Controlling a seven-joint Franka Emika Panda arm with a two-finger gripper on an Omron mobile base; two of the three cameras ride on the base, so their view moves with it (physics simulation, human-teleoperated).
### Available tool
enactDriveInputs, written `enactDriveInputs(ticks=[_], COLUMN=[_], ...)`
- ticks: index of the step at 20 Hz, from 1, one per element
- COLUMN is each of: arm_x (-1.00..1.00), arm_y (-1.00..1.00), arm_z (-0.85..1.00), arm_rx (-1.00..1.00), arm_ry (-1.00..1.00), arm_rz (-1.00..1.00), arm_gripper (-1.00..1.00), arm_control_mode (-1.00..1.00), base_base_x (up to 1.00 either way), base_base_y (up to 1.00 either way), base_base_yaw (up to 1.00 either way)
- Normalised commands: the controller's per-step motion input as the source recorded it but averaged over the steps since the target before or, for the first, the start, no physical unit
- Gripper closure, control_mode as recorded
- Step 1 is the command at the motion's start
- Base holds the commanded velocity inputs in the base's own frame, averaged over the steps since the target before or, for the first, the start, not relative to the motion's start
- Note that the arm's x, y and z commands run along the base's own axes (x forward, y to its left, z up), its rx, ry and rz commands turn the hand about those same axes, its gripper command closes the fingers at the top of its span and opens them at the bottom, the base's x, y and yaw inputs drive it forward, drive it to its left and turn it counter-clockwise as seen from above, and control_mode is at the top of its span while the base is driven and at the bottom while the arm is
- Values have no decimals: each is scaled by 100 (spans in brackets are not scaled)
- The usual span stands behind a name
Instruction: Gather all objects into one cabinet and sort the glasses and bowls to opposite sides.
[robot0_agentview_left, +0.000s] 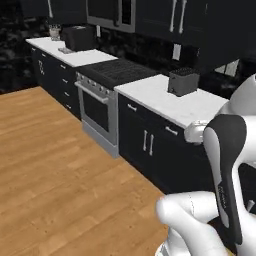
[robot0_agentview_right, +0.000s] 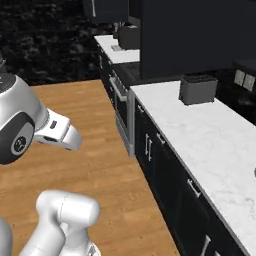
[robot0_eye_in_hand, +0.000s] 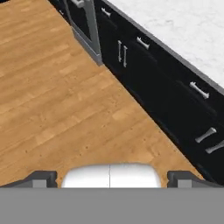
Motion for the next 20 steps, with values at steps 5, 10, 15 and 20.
enactDriveInputs(ticks=[5,10,15,20], arm_x=[0,0,0,0], arm_y=[0,0,0,0], arm_z=[0,0,0,0], arm_rx=[0,0,0,0], arm_ry=[0,0,0,0], arm_rz=[0,0,0,0], arm_gripper=[-100,-100,-100,-100], arm_control_mode=[100,100,100,100], base_base_x=[10,82,100,100], base_base_y=[20,20,42,23], base_base_yaw=[74,55,41,10])
